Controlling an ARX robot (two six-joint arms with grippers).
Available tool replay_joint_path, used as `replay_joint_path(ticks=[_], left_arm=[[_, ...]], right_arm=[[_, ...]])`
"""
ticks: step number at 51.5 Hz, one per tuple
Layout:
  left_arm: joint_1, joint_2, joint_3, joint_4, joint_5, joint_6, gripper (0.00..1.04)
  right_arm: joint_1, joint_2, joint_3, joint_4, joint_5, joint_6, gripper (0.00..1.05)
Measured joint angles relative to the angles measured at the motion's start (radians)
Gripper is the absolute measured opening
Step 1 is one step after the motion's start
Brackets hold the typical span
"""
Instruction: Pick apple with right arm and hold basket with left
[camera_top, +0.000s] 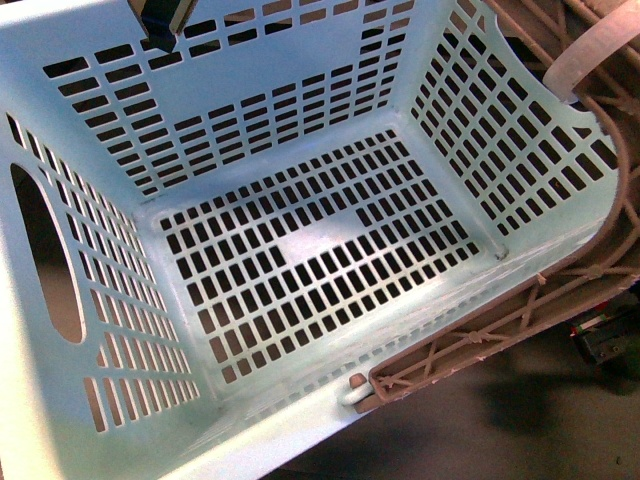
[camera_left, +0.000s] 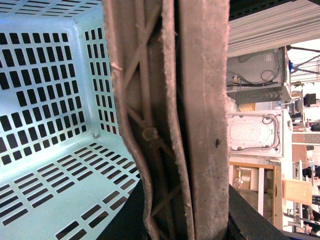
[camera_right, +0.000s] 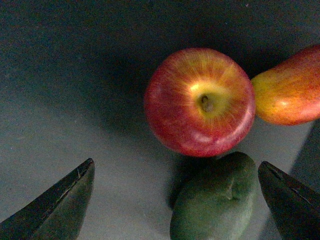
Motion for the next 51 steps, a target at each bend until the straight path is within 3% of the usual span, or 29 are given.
replay_joint_path(ticks=[51], left_arm=[[0.000, 0.000, 0.000, 0.000, -0.004, 0.001, 0.19]], right_arm=[[-0.033, 0.232, 0.340, -0.161, -0.021, 0.002, 0.96]])
